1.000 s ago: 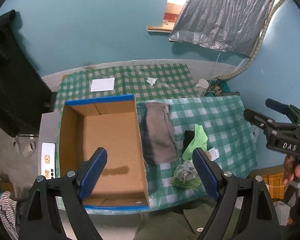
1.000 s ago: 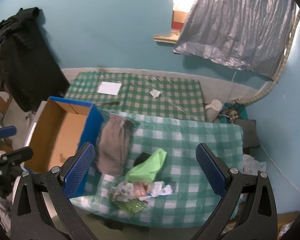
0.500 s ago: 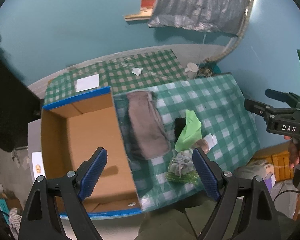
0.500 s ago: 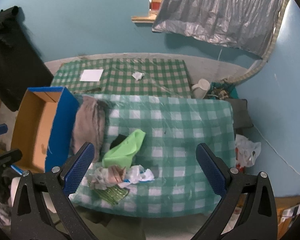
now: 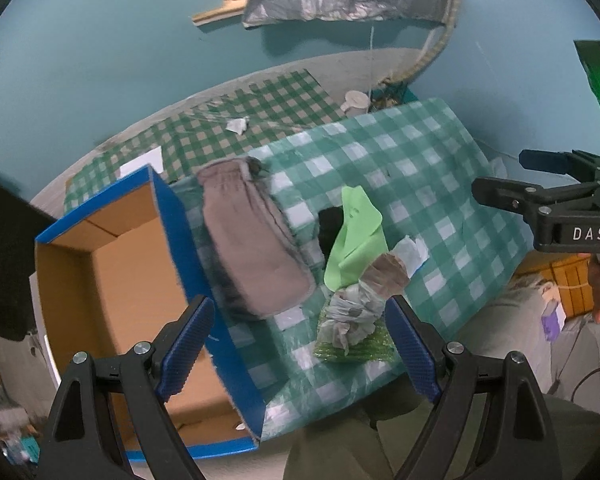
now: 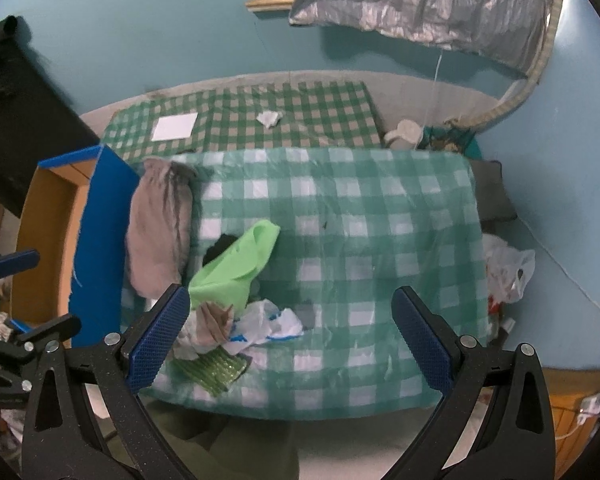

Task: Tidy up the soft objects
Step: 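Lower the left gripper onto the taped grey-brown bundle and close it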

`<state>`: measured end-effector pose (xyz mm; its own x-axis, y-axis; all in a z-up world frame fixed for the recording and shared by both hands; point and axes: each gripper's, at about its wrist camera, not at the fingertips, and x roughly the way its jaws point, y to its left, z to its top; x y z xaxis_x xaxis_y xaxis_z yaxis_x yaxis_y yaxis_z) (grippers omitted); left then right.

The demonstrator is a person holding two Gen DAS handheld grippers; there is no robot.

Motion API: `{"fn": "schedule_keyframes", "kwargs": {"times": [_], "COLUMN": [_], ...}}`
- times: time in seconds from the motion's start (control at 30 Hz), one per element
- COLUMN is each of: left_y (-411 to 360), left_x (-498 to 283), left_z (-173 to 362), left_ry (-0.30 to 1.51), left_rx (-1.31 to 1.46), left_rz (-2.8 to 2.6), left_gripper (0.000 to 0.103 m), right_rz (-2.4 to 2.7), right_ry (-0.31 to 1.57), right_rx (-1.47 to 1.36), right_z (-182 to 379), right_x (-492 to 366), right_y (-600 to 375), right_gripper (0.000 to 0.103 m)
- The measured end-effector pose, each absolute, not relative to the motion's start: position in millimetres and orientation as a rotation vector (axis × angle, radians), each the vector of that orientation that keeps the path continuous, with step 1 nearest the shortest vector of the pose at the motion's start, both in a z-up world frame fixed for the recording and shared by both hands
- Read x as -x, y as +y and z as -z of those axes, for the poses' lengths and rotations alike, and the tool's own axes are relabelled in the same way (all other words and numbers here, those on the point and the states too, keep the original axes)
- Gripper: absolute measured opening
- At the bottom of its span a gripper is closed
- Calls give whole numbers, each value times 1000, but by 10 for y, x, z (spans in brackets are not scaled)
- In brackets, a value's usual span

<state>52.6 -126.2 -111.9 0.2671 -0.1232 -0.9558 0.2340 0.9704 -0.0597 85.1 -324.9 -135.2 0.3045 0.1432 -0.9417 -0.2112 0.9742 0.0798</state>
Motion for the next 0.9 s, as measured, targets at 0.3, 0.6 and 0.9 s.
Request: {"fn": "schedule_keyframes", "kwargs": {"times": [0.3,0.6,0.9], "left_y": [-1397,-1503,-1608], "left_x": [-545,-543,-572], "left_z": [1423,1671,1902], "left_ry": [1310,1347,1381], "left_rx": [-132,-155,-139], "left_rz": [249,265,296], "left_gripper": [88,88,88], "right_rz": [-225,-210,-132], "right_ry": [1361,1503,1590], "right_rx": [5,-144,-227], "right_z": [1853,2396,2739], "right_x": [-915,-993,-1025], "right_y": [-3352,-3406,-3451], "right_gripper": [100,100,98]}}
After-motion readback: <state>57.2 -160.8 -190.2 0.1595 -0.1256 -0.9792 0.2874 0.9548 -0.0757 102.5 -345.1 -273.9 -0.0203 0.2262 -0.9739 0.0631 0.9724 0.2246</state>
